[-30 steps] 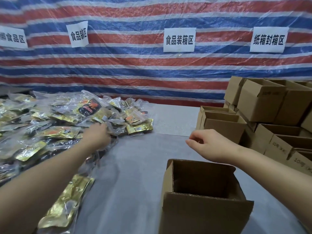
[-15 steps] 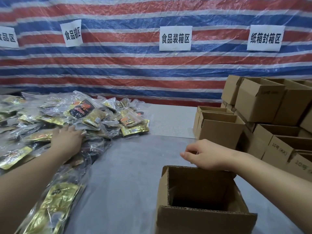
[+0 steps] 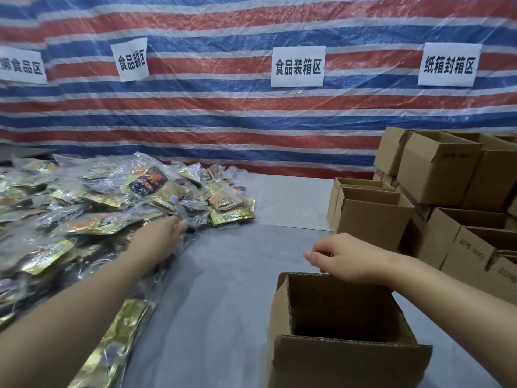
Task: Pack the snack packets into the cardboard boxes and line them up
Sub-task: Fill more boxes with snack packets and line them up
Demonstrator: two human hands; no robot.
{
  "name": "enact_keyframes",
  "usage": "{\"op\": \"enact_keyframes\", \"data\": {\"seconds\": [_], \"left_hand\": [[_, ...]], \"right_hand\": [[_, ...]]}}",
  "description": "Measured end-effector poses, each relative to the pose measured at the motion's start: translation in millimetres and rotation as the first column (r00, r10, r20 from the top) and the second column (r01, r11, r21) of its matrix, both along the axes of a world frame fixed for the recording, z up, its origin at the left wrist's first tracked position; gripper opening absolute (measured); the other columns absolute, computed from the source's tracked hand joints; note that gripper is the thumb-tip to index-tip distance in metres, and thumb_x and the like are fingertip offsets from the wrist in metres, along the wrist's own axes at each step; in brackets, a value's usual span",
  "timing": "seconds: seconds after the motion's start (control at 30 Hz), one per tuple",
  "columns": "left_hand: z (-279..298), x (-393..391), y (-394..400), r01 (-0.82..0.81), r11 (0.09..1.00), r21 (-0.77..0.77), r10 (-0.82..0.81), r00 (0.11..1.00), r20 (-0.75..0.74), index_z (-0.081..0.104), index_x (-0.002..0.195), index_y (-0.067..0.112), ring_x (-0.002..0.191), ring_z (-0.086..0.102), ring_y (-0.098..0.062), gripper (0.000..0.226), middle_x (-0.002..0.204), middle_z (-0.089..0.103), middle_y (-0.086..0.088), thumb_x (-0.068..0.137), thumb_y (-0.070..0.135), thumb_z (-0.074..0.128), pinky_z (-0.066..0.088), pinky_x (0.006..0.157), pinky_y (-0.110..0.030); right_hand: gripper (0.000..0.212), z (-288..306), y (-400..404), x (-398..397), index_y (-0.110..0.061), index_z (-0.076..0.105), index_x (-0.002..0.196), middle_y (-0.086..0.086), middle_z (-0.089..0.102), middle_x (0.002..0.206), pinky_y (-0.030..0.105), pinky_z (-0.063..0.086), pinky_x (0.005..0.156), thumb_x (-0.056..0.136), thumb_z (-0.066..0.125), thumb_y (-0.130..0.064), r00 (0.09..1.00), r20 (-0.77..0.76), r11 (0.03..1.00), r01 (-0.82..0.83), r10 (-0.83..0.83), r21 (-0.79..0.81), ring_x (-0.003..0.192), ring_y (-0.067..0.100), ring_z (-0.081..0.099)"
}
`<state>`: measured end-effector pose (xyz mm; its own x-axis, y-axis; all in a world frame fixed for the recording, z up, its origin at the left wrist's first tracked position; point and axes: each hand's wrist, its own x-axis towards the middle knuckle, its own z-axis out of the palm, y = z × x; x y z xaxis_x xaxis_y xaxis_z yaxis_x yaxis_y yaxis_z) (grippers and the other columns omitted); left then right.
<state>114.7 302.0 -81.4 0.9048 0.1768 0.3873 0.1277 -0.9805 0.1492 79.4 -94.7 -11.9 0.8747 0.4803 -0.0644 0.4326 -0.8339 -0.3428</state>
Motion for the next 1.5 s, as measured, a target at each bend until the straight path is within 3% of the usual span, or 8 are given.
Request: {"op": "enact_keyframes", "data": {"seconds": [0.2,0.33,0.5,0.73,0.9,1.2,1.3,1.5], "left_hand": [[-32.2,-0.2,7.5,-0.171,0.976,0.136,0.21,0.907,-0.365,0.038,0.139,0.018,0.128,0.046,-0.03,0.063,0.137,0.05,-0.01,0.086,0.041,0.063,0.045,0.102,-0.046],[-33.2,6.4,3.8,-0.18,0.969,0.171,0.217,0.949,-0.227,0.048,0.122,0.015,0.105,0.059,-0.03,0.031,0.116,0.063,-0.01,0.091,0.019,0.043,0.05,0.082,-0.039],[4.1,3.4,-13.1,-0.079,0.966,-0.246,0.097,0.993,0.062,0.054,0.106,0.014,0.078,0.058,-0.029,0.015,0.095,0.066,-0.01,0.096,0.023,0.046,0.05,0.067,-0.038],[104.6,-29.6,-79.0,0.179,0.563,-0.807,-0.04,0.981,0.189,0.062,0.094,0.003,0.07,0.058,-0.023,0.019,0.087,0.064,-0.019,0.097,0.017,0.05,0.056,0.066,-0.045],[157.0,-53.4,-144.8,0.407,0.269,-0.873,-0.249,0.905,0.346,0.066,0.101,0.0,0.078,0.067,-0.026,0.02,0.088,0.072,-0.018,0.094,0.01,0.051,0.059,0.076,-0.043],[177.4,-55.0,-211.1,0.326,-0.235,-0.916,-0.496,0.77,0.401,0.061,0.115,0.002,0.084,0.07,-0.027,0.031,0.095,0.071,-0.013,0.098,0.028,0.056,0.059,0.083,-0.041],[166.6,-49.1,-230.7,0.39,-0.152,-0.908,-0.33,0.846,0.419,0.067,0.109,0.004,0.086,0.073,-0.028,0.041,0.096,0.075,-0.013,0.092,0.041,0.065,0.06,0.082,-0.043],[145.6,-49.0,-260.4,0.421,0.656,-0.627,-0.196,0.897,0.397,0.058,0.115,0.014,0.106,0.057,-0.03,0.095,0.111,0.063,-0.009,0.08,0.08,0.001,0.044,0.096,-0.052]], "right_hand": [[0.05,-2.9,-1.9,2.3,-0.015,0.07,0.098,0.011,0.069,0.094,0.041,0.056,0.082,0.101,0.042,-0.057,0.999,-0.031,1.0,0.03,-0.03,0.008,0.089,0.027,0.067],[0.048,-5.5,-4.6,2.4,-0.02,0.07,0.101,0.005,0.07,0.097,0.037,0.056,0.087,0.101,0.04,-0.058,0.999,-0.035,0.999,0.041,-0.041,-0.003,0.09,0.02,0.067],[0.052,-0.6,-3.0,2.1,-0.016,0.07,0.106,0.007,0.07,0.098,0.041,0.056,0.089,0.102,0.039,-0.057,0.999,-0.021,0.999,0.04,-0.041,-0.02,0.092,0.022,0.067],[0.048,26.2,31.7,5.9,-0.019,0.063,0.111,0.0,0.066,0.109,0.041,0.053,0.094,0.098,0.042,-0.061,0.994,-0.026,0.951,0.112,-0.109,0.288,0.102,0.019,0.063],[0.125,37.2,62.3,5.7,-0.021,0.018,0.16,0.005,0.028,0.164,0.056,0.027,0.12,0.058,0.053,-0.085,0.94,-0.329,0.699,0.296,-0.092,0.651,0.146,0.029,0.033],[0.059,47.7,36.6,-6.4,-0.026,0.065,0.132,0.012,0.068,0.13,0.053,0.046,0.107,0.093,0.048,-0.067,0.861,-0.33,0.072,0.329,0.387,0.942,0.121,0.034,0.064],[0.061,56.2,26.1,-12.4,-0.017,0.058,0.14,0.018,0.06,0.139,0.052,0.051,0.102,0.099,0.048,-0.06,0.79,-0.283,0.004,0.335,0.544,0.942,0.126,0.038,0.059],[0.047,58.1,7.8,-22.4,-0.019,0.072,0.123,0.017,0.067,0.13,0.052,0.054,0.094,0.087,0.069,-0.047,0.767,-0.359,0.145,0.335,0.532,0.931,0.114,0.034,0.067]]}}
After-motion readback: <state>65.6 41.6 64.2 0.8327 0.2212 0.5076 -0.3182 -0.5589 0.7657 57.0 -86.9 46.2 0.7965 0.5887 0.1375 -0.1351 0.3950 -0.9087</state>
